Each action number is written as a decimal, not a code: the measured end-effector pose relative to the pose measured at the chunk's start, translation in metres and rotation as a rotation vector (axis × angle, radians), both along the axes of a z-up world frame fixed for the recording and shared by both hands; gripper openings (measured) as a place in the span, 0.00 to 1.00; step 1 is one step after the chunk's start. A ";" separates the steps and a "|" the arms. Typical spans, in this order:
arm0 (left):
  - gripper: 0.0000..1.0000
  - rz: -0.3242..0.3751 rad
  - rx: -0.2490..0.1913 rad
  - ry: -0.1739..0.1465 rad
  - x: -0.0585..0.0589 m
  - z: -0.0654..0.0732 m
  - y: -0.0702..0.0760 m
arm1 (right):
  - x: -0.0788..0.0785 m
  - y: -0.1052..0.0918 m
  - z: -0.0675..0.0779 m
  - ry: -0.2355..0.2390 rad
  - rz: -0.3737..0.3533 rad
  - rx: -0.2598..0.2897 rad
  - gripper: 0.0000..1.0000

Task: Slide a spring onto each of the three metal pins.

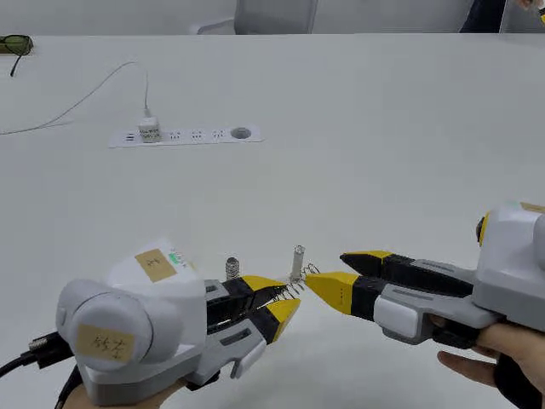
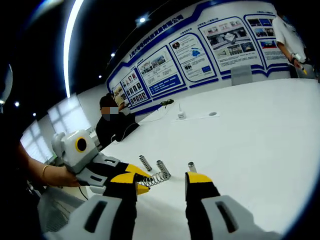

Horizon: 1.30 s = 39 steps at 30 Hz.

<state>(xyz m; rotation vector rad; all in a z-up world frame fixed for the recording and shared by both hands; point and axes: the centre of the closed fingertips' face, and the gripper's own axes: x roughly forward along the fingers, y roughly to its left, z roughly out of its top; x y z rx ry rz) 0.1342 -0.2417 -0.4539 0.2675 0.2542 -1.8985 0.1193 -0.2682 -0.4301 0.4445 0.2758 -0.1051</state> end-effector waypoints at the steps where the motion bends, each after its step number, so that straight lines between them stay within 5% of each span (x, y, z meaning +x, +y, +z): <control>1: 0.10 0.001 -0.010 0.007 -0.001 0.002 0.002 | 0.001 0.003 0.002 -0.018 0.006 0.027 0.38; 10: 0.10 -0.015 -0.047 -0.012 -0.005 0.007 0.011 | 0.004 0.013 0.001 -0.041 0.032 0.104 0.30; 26: 0.10 -0.053 -0.124 0.047 -0.016 0.026 0.017 | 0.009 0.024 0.010 -0.114 0.060 0.260 0.20; 37: 0.10 -0.056 -0.153 0.073 -0.015 0.035 0.020 | 0.010 0.029 0.019 -0.153 0.082 0.318 0.15; 39: 0.10 -0.047 -0.147 0.098 -0.015 0.036 0.020 | 0.010 0.030 0.021 -0.164 0.090 0.308 0.14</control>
